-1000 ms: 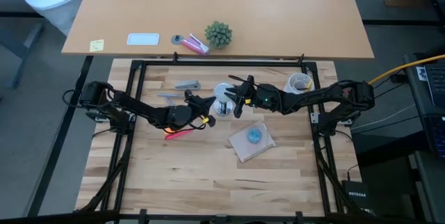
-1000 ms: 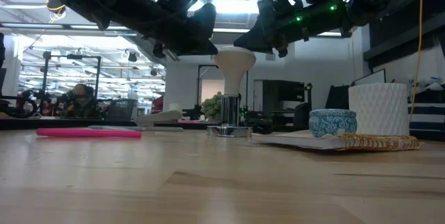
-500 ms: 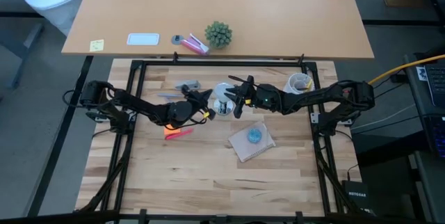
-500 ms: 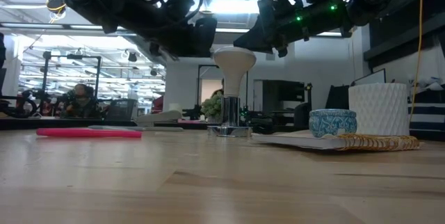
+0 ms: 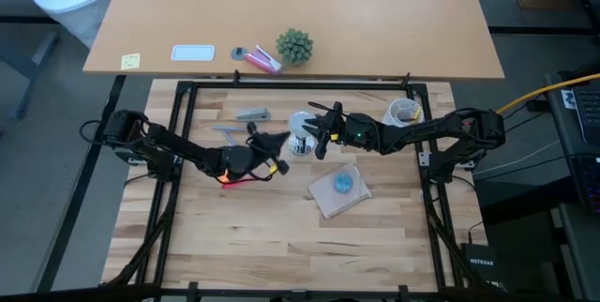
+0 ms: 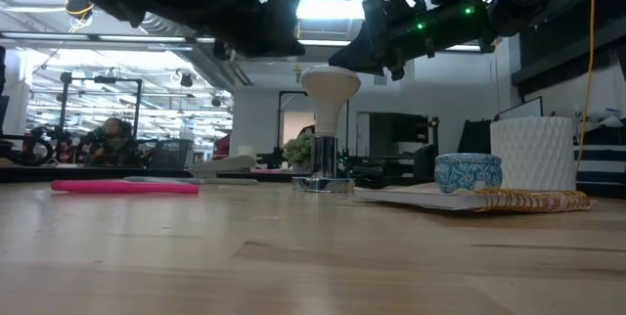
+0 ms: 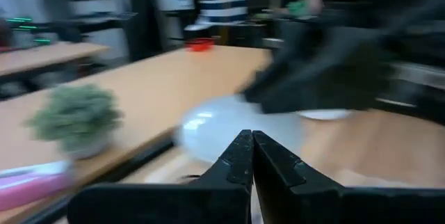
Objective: Screw lightbulb
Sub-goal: Insert the lightbulb into the lamp
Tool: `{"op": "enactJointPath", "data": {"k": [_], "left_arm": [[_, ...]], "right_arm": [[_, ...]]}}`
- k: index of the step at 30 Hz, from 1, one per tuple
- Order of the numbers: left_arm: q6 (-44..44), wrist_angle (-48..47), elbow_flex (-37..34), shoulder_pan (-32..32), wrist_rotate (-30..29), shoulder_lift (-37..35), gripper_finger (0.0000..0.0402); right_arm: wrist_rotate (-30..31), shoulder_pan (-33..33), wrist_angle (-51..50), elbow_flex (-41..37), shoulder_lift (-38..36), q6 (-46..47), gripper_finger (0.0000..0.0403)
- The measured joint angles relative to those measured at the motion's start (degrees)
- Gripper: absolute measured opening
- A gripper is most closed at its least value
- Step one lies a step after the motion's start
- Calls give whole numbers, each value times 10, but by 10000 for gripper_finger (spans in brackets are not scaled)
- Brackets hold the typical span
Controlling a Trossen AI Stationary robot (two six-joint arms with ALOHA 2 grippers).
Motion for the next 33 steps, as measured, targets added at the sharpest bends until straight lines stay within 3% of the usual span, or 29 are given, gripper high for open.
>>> {"op": "enactJointPath", "data": {"k": [5, 8, 25, 33], "left_arm": [[-12, 2, 0, 2, 129, 3, 1], [-13, 5, 0, 9, 170, 10, 1], [-42, 3, 0, 57, 156, 45, 1], [-38, 2, 0, 56, 100, 46, 1]], "right_arm": [[0, 0, 0, 0, 0, 0, 90], [0, 0, 0, 0, 0, 0, 90], [0, -1, 0, 0, 0, 0, 90], [1, -1, -4, 0, 0, 0, 90]]}}
